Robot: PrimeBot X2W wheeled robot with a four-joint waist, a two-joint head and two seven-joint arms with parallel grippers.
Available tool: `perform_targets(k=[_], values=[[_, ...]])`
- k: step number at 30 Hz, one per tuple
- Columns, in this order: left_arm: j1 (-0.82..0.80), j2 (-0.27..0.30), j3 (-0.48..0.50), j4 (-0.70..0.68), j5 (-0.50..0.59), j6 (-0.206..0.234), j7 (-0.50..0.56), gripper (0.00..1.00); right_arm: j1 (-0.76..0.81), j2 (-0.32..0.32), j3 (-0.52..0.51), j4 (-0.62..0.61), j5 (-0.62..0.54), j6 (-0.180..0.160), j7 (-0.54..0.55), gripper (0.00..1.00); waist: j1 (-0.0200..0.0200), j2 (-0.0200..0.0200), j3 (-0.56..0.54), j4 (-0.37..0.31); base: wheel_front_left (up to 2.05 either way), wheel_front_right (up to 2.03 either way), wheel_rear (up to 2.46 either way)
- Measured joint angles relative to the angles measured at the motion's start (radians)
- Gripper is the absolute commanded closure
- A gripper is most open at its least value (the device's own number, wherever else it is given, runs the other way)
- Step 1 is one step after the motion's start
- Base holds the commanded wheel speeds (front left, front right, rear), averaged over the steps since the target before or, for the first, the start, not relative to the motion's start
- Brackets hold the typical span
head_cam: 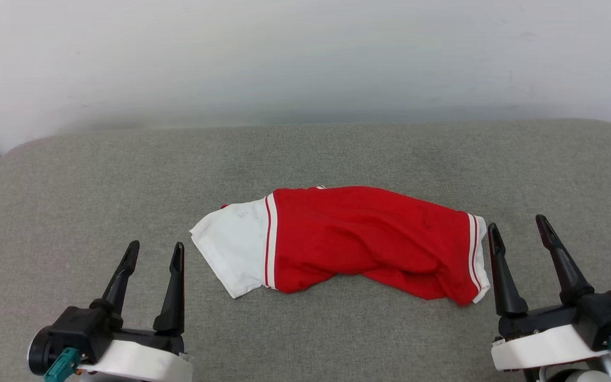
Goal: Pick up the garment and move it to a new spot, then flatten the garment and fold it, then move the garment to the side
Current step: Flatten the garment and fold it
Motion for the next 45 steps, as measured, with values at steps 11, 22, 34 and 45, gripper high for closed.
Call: perform_targets(k=[11, 22, 34, 45], values=[[-0.119, -0.002, -0.089, 0.018, 0.046, -0.11, 0.115, 0.0, -0.005, 0.0, -0.011, -0.014, -0.011, 0.0, 0.0, 0.0, 0.0001, 0.0, 0.08, -0.02, 0.0, 0.0, 0.0], [-0.515, -0.051, -0.353, 0.156, -0.008, -0.212, 0.62, 0.0, -0.064, 0.0, -0.015, -0.031, -0.035, 0.0, 0.0, 0.0, 0.0001, 0.0, 0.211, -0.046, 0.0, 0.0, 0.0], [-0.73, -0.095, -0.586, 0.37, -0.05, -0.224, 0.724, 0.0, -0.1, 0.0, -0.048, -0.038, -0.034, 0.0, 0.0, 0.0, 0.0002, 0.0, 0.323, -0.107, 0.0, 0.0, 0.0], [-0.811, -0.12, -0.672, 0.584, -0.022, -0.225, 0.679, 1.0, -0.106, 0.0, -0.062, -0.036, -0.032, 0.0, 0.0, 0.0, 0.0002, 0.0, 0.336, -0.107, 0.0, 0.0, 0.0]])
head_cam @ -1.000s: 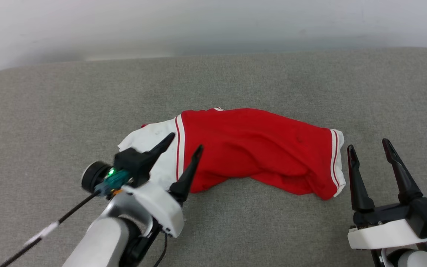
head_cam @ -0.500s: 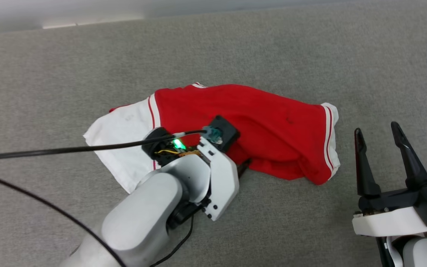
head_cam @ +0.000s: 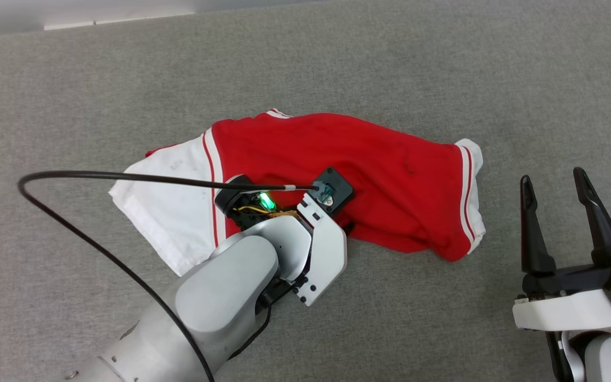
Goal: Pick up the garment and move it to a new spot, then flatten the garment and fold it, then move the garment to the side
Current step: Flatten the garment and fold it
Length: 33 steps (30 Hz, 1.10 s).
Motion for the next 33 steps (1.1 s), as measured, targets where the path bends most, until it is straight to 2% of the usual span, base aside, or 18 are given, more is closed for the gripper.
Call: perform_targets(k=[8, 16, 24, 33], values=[[0.009, 0.003, -0.058, 0.023, -0.062, 0.0, -0.018, 1.0, 0.005, 0.0, 0.003, 0.016, -0.007, 0.0, 0.0, 0.0, 0.0, -0.0001, -0.052, 0.028, 0.0, 0.0, 0.0], [0.098, 0.046, -0.113, -0.071, -0.112, 0.001, 0.01, 1.0, 0.033, 0.0, -0.002, 0.042, -0.006, 0.0, 0.0, 0.0, 0.0, 0.0, -0.149, 0.059, 0.0, 0.0, 0.0], [0.247, 0.117, -0.144, -0.192, -0.126, 0.065, 0.04, 1.0, 0.06, 0.0, 0.005, 0.057, -0.003, 0.0, 0.0, 0.0, -0.0001, 0.0, -0.218, 0.088, 0.0, 0.0, 0.0], [0.353, 0.125, -0.176, -0.26, -0.14, 0.116, 0.035, 1.0, 0.069, 0.0, 0.017, 0.077, 0.003, 0.0, 0.0, 0.0, -0.0001, 0.0, -0.255, 0.097, 0.0, 0.0, 0.0]])
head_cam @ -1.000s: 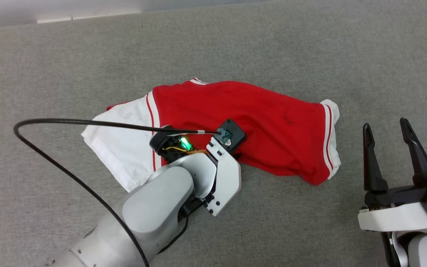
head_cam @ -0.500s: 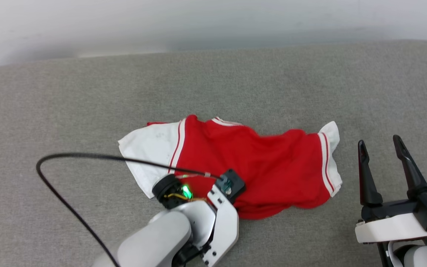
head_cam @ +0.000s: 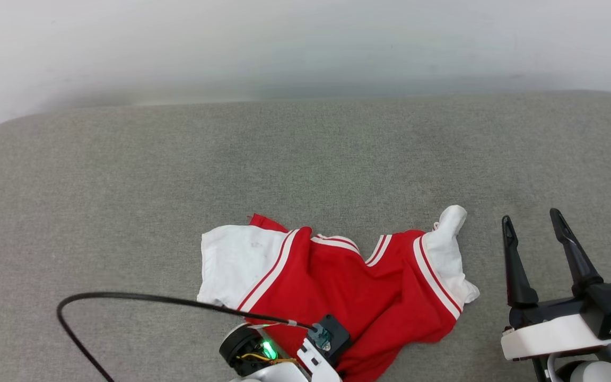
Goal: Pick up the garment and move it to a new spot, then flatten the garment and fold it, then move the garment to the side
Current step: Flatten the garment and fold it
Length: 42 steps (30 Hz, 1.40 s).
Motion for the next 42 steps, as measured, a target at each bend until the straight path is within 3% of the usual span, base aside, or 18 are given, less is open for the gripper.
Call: perform_targets(k=[1, 2, 11, 15, 18, 27, 35, 42], values=[[0.006, -0.002, 0.005, -0.006, 0.002, 0.008, -0.019, 0.18, 0.001, 0.0, 0.001, 0.003, 0.0, 0.0, 0.0, 0.0, 0.0, 0.0, -0.004, 0.001, 0.0, 0.0, 0.0], [0.008, -0.003, 0.015, -0.011, 0.007, 0.018, -0.04, 0.0, 0.002, 0.0, 0.003, 0.006, 0.0, 0.0, 0.0, 0.0, 0.0, 0.0, -0.009, 0.001, 0.0, 0.0, 0.0], [0.046, 0.029, 0.198, -0.099, -0.035, 0.12, -0.29, 0.0, 0.016, 0.0, 0.011, 0.02, -0.002, 0.0, 0.0, 0.0, -0.0001, 0.0, -0.061, 0.004, 0.0, 0.0, 0.0], [0.059, 0.099, 0.302, -0.143, -0.08, 0.156, -0.338, 0.0, 0.018, 0.0, 0.008, 0.008, -0.002, 0.0, 0.0, 0.0, 0.0, 0.0, -0.061, 0.0, 0.0, 0.0, 0.0], [0.056, 0.18, 0.355, -0.161, -0.103, 0.155, -0.317, 0.0, 0.015, 0.0, 0.007, -0.006, -0.003, 0.0, 0.0, 0.0, 0.0, 0.0, -0.044, -0.007, 0.0, 0.0, 0.0], [-0.094, 0.372, 0.405, -0.133, -0.218, 0.038, -0.031, 0.0, -0.023, 0.0, -0.012, -0.051, 0.003, 0.0, 0.0, 0.0, 0.0, 0.0, 0.052, -0.037, 0.0, 0.0, 0.0], [-0.2, 0.411, 0.401, -0.028, -0.291, -0.035, 0.149, 0.0, -0.054, 0.0, -0.021, -0.069, 0.02, 0.0, 0.0, 0.0, 0.0, 0.0, 0.14, -0.076, 0.0, 0.0, 0.0], [-0.23, 0.407, 0.374, 0.07, -0.291, -0.064, 0.185, 0.0, -0.07, 0.0, -0.03, -0.076, 0.028, 0.0, 0.0, 0.0, 0.0, 0.0, 0.202, -0.106, 0.0, 0.0, 0.0]])
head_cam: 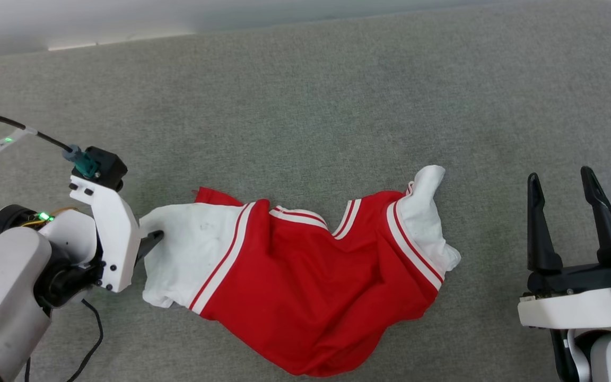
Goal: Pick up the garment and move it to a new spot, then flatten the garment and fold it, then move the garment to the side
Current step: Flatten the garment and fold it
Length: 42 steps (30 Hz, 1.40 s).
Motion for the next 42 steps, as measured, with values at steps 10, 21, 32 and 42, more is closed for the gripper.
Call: perform_targets(k=[10, 21, 32, 42], values=[[-0.039, -0.009, -0.038, 0.072, 0.015, -0.029, 0.007, 1.0, -0.014, 0.0, -0.004, 0.001, -0.001, 0.0, 0.0, 0.0, 0.0, 0.0, 0.034, -0.017, 0.0, 0.0, 0.0], [0.038, -0.004, 0.019, 0.087, 0.035, 0.025, -0.231, 1.0, 0.007, 0.0, -0.002, 0.06, -0.044, 0.0, 0.005, 0.0, 0.0, 0.0, -0.043, 0.017, 0.0, 0.0, 0.0], [0.211, 0.089, 0.134, -0.163, 0.009, 0.155, -0.423, 1.0, 0.022, -0.086, 0.079, 0.094, -0.023, 0.0, 0.281, 0.0, -0.0001, 0.0, -0.14, 0.1, 0.0, 0.0, 0.0], [0.37, 0.127, 0.201, -0.43, -0.012, 0.277, -0.527, 1.0, -0.057, -0.297, 0.209, 0.034, 0.193, 0.0, 0.789, 0.0, -0.0001, 0.0, -0.129, 0.163, 0.0, 0.0, 0.0]])
